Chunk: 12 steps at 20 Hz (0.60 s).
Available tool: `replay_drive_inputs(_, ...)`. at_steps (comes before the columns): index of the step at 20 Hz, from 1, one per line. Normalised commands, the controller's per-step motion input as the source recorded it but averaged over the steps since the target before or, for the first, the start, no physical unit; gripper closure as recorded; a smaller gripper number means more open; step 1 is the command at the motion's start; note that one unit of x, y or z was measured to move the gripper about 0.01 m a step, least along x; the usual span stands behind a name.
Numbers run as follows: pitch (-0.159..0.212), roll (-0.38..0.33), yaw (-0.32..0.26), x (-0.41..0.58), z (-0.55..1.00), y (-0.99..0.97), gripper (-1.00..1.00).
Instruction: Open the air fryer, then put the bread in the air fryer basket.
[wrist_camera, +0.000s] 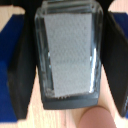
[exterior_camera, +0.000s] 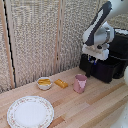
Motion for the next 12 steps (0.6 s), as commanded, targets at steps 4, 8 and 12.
replay_drive_inputs(4,-0.003,-0.017,-0.034,0.006,-0.05,0.40,-1.00)
replay_drive_inputs(8,0.037,0.016,-0.055,-0.011,-0.02,0.04,-1.00)
replay_drive_inputs(12,-0.024,-0.010,-0.133,-0.062,0.07,0.09,-1.00)
